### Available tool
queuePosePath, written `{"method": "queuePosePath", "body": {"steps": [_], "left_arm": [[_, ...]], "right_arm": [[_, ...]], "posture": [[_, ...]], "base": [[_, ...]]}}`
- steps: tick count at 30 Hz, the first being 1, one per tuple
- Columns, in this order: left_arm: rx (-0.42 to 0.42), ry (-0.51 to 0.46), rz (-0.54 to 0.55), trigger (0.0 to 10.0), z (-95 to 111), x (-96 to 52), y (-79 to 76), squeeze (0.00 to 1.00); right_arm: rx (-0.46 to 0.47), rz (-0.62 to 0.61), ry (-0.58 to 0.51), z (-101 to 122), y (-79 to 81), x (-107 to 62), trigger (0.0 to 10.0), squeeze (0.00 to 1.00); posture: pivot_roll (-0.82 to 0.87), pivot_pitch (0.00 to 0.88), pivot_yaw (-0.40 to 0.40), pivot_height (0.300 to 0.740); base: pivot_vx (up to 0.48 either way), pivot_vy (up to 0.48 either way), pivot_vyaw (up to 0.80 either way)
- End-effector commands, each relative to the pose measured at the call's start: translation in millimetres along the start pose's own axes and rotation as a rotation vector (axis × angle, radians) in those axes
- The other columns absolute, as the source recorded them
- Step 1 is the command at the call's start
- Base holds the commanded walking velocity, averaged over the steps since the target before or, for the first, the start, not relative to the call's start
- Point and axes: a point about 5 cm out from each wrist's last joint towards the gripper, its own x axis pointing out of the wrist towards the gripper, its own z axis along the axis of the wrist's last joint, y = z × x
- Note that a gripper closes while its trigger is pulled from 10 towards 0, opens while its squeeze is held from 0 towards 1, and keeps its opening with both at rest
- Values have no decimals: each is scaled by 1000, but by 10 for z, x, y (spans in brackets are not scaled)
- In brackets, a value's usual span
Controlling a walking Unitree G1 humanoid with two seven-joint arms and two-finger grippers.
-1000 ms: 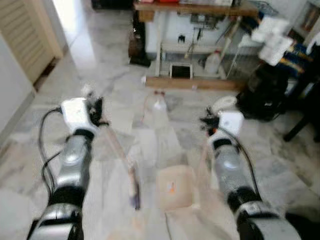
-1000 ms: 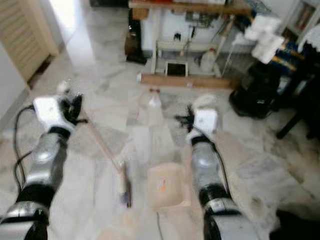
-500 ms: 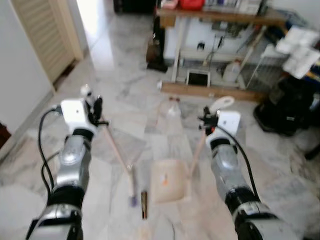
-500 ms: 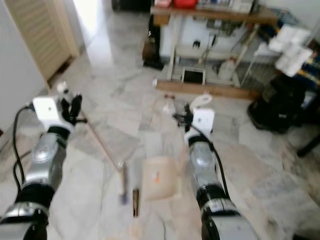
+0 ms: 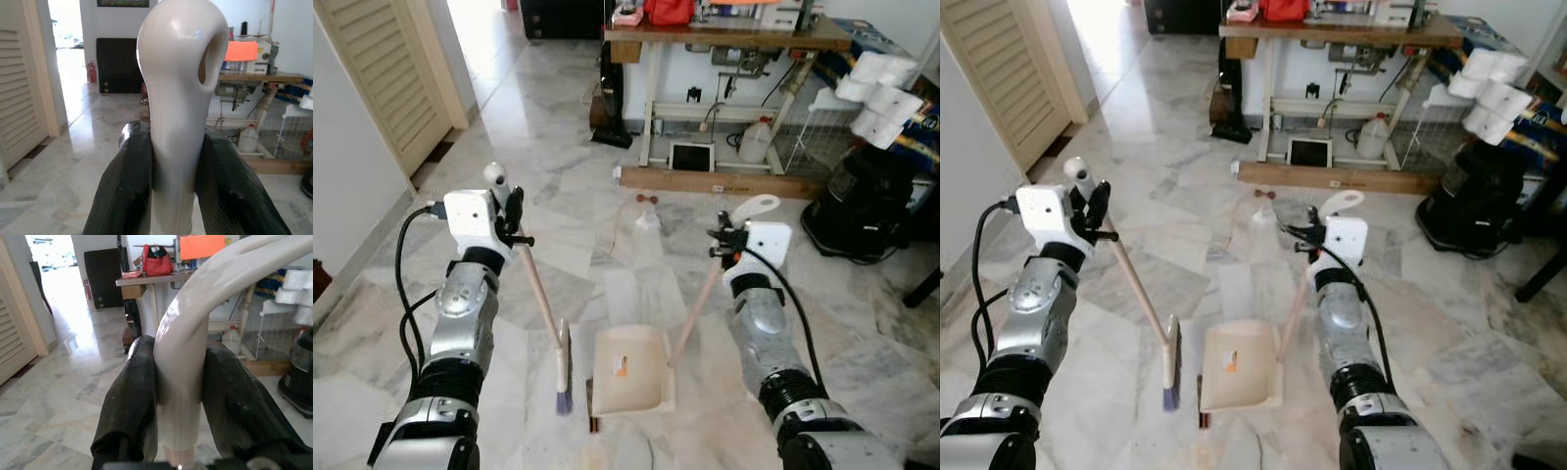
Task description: Sweep floor
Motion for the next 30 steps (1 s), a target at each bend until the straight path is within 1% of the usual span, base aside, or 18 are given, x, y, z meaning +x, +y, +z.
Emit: {"method": "queuePosePath", "body": {"steps": [1, 6, 9, 14, 17, 19, 30], "left_arm": [[8, -39, 12, 10000, 112, 45, 55, 0], [12, -39, 11, 10000, 115, 44, 60, 0], [28, -44, -5, 10000, 129, 48, 42, 0], [26, -58, -27, 10000, 154, 59, 3, 0], [65, -53, -55, 10000, 159, 67, -35, 0], [55, -48, -58, 10000, 155, 71, -48, 0], [53, -53, -62, 10000, 170, 75, -50, 0]], "right_arm": [[18, 17, -43, 103, 86, 53, 10000, 0], [19, 22, -39, 95, 105, 51, 10000, 0], [23, 22, -37, 92, 109, 50, 10000, 0], [25, 19, -35, 89, 112, 50, 10000, 0], [27, 15, -33, 85, 107, 47, 10000, 0], [28, 14, -33, 83, 109, 46, 10000, 0], [25, 11, -32, 78, 101, 41, 10000, 0]], "posture": [[98, 36, 19, 740], [98, 37, 21, 740], [100, 38, 23, 740], [101, 41, 27, 740], [101, 42, 27, 740], [100, 41, 30, 740], [101, 43, 33, 740]], "base": [[0, 390, 0], [0, 416, 0], [0, 0, 0], [0, 0, 0], [0, 0, 0], [0, 0, 0], [467, 0, 0]]}}
